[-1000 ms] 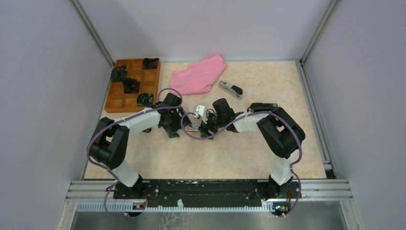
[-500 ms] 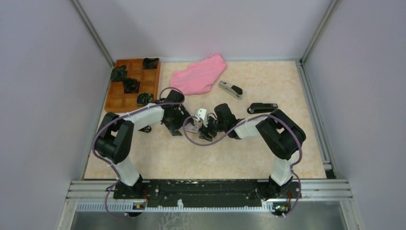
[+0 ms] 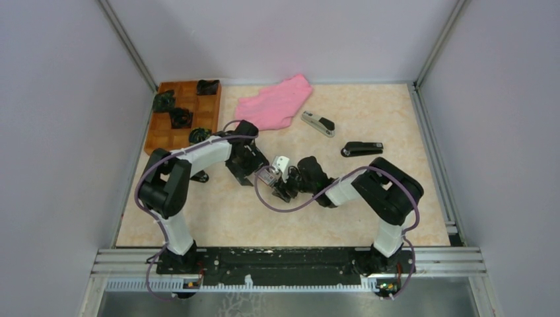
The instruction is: Load the staples into the stapler
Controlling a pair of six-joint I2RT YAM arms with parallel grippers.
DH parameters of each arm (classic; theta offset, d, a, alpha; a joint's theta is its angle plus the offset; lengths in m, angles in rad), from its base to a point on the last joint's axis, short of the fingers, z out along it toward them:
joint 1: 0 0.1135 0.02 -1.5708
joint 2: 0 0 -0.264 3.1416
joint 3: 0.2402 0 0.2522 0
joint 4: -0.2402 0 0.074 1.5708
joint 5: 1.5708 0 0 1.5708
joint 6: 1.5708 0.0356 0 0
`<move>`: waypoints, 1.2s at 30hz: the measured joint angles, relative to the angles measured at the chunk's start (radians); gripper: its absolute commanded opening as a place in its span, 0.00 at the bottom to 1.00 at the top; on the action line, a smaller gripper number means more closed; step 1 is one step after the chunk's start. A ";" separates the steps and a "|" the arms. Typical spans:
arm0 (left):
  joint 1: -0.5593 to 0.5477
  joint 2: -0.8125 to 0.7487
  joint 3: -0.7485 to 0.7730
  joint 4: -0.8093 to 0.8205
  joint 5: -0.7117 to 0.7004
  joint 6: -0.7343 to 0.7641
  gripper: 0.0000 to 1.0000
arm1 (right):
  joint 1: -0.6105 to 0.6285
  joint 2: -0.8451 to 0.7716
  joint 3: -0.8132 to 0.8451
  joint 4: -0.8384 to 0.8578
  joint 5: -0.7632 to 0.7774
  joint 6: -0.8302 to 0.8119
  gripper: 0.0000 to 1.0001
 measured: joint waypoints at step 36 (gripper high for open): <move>-0.046 0.209 0.293 -0.265 -0.100 -0.058 0.67 | 0.127 0.005 -0.099 0.210 0.353 0.225 0.69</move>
